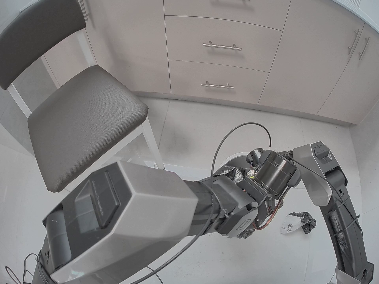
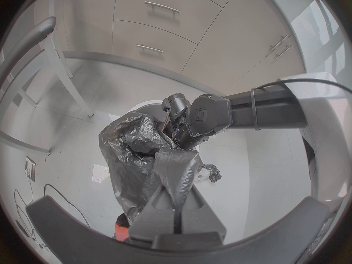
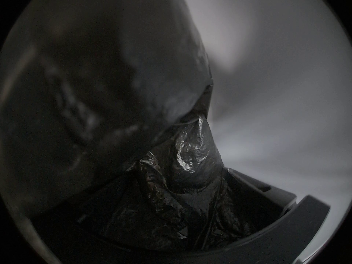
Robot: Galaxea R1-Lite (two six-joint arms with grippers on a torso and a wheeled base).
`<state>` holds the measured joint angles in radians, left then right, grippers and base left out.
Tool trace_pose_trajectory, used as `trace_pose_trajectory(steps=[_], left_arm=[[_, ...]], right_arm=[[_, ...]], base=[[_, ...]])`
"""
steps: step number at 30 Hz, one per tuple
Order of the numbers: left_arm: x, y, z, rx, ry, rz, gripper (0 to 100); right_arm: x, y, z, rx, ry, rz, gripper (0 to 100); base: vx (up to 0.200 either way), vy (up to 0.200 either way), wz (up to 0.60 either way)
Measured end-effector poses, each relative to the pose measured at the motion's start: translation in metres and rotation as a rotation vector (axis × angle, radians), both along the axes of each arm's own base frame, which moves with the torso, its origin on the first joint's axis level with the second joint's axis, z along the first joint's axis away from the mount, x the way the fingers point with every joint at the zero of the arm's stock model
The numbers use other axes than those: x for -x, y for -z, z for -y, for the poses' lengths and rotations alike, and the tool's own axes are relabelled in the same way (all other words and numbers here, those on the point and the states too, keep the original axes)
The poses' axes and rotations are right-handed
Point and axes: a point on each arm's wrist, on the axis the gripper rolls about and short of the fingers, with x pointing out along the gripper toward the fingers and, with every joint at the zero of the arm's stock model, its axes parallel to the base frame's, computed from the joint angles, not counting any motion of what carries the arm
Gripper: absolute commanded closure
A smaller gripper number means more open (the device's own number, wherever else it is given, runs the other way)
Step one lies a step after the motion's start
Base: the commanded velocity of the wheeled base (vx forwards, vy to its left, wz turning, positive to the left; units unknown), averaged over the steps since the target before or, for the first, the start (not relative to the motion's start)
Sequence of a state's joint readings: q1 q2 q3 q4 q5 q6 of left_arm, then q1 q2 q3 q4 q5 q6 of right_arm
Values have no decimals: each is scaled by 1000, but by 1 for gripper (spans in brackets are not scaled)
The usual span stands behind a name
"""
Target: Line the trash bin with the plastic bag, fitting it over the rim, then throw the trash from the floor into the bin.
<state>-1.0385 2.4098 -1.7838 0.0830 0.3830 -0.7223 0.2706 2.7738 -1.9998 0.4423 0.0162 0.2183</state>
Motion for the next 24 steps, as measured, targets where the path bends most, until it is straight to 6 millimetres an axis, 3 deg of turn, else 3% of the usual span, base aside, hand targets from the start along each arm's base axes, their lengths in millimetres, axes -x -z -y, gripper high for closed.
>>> trace_pose_trajectory(steps=[6, 18, 24], left_arm=[[0, 0, 0, 0, 0, 0, 100], [-2, 2, -1, 17, -21, -14, 100], [-6, 0, -3, 24, -31, -14, 100]], right_arm=[[0, -13, -1, -5, -1, 19, 0], [16, -87, -1, -5, -11, 10, 0], [29, -114, 2, -2, 13, -37, 0]], base=[[0, 0, 0], [0, 0, 0], [0, 0, 0]])
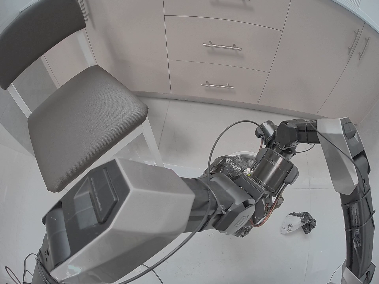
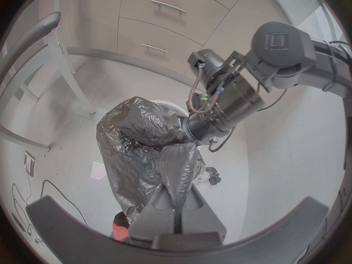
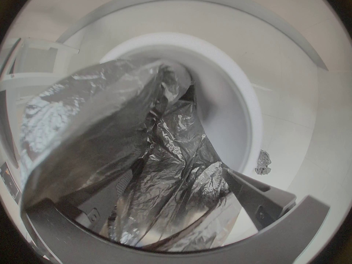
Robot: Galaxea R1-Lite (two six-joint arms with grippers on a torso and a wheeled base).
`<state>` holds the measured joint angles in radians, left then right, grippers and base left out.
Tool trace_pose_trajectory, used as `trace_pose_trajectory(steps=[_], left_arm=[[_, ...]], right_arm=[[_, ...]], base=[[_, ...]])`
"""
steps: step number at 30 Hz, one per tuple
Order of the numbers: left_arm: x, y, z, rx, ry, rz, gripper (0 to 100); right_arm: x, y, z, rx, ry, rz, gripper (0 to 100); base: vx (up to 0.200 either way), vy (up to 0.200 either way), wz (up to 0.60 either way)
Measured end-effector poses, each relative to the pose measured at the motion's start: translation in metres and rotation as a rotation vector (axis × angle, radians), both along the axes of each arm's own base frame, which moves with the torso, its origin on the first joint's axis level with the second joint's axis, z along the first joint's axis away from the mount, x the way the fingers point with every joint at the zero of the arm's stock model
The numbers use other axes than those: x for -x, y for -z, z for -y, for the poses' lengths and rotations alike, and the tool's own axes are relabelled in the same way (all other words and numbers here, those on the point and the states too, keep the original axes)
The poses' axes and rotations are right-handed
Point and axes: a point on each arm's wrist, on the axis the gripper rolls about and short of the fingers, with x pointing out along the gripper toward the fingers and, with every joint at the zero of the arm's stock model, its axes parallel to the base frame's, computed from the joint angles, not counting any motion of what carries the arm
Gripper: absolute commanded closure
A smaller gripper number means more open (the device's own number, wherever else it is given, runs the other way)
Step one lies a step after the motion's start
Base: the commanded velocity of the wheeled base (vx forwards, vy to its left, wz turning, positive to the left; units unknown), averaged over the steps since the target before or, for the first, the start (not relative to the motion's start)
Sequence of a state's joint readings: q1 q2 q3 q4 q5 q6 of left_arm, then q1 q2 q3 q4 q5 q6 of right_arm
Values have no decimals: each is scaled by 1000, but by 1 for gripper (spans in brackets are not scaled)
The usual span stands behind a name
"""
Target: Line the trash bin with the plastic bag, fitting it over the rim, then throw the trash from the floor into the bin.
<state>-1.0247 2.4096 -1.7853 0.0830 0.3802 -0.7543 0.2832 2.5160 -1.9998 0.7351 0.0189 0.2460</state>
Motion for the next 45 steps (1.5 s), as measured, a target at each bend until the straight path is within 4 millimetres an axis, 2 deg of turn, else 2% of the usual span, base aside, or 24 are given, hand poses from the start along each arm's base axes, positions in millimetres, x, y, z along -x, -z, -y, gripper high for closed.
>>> trace_pose_trajectory(steps=[9, 14, 29, 39, 45], left_arm=[[0, -6, -2, 11, -1, 5, 100], [0, -6, -2, 12, -1, 6, 100], [1, -4, -1, 10, 3, 1, 100], [3, -3, 1, 9, 9, -1, 100], [3, -2, 1, 7, 8, -2, 100]], right_arm=[[8, -43, 3, -40, 20, 79, 0], [8, -45, 1, -49, 38, 83, 0], [-21, -14, -9, -70, 75, 247, 0], [-37, 31, 2, -19, 163, 254, 0], [-42, 48, 5, -27, 187, 247, 0]], base=[[0, 0, 0], [0, 0, 0], [0, 0, 0], [0, 0, 0], [0, 0, 0]])
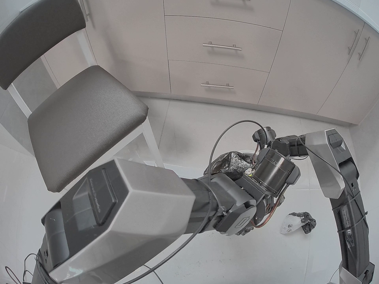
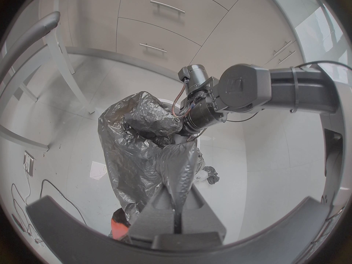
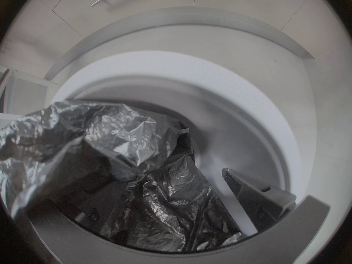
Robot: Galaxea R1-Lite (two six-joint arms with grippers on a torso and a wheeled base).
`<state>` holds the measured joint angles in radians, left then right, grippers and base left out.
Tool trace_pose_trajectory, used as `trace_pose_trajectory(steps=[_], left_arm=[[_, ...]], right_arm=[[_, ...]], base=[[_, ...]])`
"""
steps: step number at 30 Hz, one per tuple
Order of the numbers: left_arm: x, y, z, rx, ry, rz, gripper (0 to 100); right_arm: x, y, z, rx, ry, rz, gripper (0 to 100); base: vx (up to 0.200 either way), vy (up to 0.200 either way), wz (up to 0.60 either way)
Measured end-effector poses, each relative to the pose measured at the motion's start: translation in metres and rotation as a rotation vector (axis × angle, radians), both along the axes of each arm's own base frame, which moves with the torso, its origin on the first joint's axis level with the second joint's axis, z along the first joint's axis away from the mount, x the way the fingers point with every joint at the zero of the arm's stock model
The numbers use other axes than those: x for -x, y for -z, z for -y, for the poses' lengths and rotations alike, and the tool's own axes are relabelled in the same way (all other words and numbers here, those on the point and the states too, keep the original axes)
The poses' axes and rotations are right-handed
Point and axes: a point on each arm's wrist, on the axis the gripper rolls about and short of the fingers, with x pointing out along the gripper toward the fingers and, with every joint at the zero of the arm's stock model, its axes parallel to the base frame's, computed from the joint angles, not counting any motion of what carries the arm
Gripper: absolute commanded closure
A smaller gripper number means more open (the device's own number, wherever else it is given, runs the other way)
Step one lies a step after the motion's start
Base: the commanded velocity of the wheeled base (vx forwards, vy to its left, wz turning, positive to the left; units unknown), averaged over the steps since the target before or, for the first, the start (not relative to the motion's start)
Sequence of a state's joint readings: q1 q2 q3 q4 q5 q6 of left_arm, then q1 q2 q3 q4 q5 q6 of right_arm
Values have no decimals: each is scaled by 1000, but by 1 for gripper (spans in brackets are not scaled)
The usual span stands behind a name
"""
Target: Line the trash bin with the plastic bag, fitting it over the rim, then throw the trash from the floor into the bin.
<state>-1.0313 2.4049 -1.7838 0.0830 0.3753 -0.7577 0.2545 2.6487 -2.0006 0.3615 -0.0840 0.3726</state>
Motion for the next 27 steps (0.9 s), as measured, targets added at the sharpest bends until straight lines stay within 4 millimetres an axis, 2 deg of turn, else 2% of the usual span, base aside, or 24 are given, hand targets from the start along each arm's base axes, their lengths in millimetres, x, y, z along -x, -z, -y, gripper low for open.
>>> trace_pose_trajectory(steps=[7, 12, 16, 22, 27], left_arm=[[0, 0, 0, -1, -1, 0, 100], [-1, 1, -1, 0, -4, -2, 100], [-1, 1, -1, 3, -8, -4, 100], [-2, 2, -1, 3, -11, -7, 100], [-2, 3, -1, 1, -13, -9, 100]], right_arm=[[-1, 15, -1, 5, 0, -13, 0], [0, 7, -3, 2, -5, -9, 0], [6, -18, -2, -3, -11, -11, 0], [22, -70, 0, -29, -24, -7, 0], [34, -108, 4, -128, 22, 11, 0]], base=[[0, 0, 0], [0, 0, 0], [0, 0, 0], [0, 0, 0], [0, 0, 0]])
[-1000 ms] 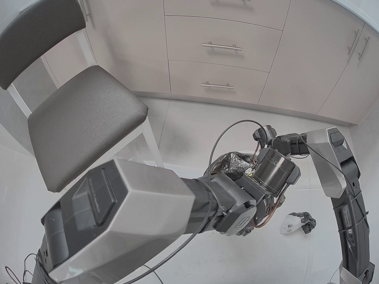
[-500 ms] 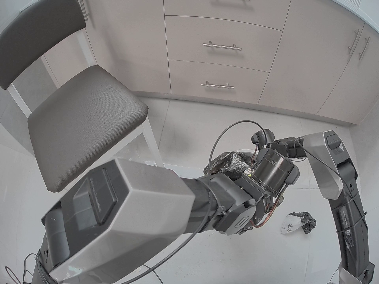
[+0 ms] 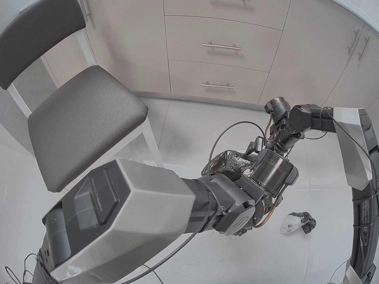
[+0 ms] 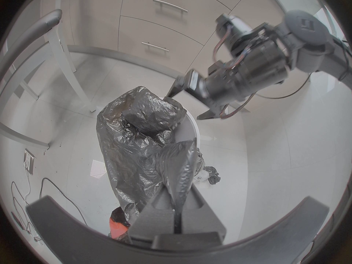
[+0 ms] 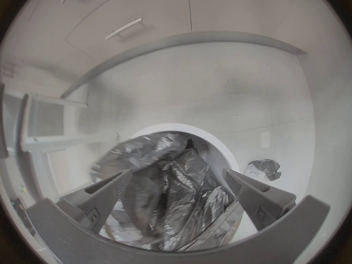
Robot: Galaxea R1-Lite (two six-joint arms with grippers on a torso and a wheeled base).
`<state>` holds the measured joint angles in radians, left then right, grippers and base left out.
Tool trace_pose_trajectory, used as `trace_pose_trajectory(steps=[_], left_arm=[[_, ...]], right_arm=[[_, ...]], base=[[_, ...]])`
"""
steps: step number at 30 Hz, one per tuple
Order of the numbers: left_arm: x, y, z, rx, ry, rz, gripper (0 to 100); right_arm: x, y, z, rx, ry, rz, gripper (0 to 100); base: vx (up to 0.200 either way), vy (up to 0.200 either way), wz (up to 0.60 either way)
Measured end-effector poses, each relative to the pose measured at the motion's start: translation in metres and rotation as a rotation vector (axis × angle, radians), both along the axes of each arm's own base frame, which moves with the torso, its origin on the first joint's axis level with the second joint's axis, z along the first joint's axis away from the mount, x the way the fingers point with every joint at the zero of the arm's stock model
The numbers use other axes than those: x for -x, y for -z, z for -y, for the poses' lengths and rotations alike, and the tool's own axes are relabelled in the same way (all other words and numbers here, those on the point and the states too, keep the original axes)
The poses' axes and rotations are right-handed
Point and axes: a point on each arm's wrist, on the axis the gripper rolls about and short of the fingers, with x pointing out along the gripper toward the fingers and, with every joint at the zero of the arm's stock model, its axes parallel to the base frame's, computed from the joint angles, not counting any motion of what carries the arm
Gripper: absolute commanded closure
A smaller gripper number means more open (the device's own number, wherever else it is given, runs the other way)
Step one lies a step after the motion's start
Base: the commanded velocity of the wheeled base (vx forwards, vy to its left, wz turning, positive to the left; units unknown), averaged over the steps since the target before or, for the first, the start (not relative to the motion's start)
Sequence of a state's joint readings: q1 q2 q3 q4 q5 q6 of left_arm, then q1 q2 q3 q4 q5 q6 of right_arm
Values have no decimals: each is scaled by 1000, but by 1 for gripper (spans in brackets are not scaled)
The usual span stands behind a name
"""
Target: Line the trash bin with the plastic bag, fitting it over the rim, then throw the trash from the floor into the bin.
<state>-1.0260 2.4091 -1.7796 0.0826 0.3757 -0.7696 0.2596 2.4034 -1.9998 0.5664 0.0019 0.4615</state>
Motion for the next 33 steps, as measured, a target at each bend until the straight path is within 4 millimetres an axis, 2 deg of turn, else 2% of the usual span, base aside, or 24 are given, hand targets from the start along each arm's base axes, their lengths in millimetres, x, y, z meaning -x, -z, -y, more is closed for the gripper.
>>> trace_pose_trajectory(steps=[4, 11, 16, 22, 33], left_arm=[[0, 1, 0, -1, -1, -2, 100], [0, 2, 0, -3, 0, -4, 100], [-1, 2, 0, -3, 0, -3, 100], [-1, 2, 0, -3, -1, -3, 100], [-1, 2, 0, -3, 0, -3, 100]], right_arm=[[5, -23, 3, -75, 23, 38, 0], [3, -28, -2, -111, 42, 79, 0], [7, -22, -18, -134, 50, 44, 0], [16, -11, -26, -118, 58, -61, 0], [12, 32, -19, -46, 75, -204, 0]], base=[[0, 0, 0], [0, 0, 0], [0, 0, 0], [0, 0, 0], [0, 0, 0]])
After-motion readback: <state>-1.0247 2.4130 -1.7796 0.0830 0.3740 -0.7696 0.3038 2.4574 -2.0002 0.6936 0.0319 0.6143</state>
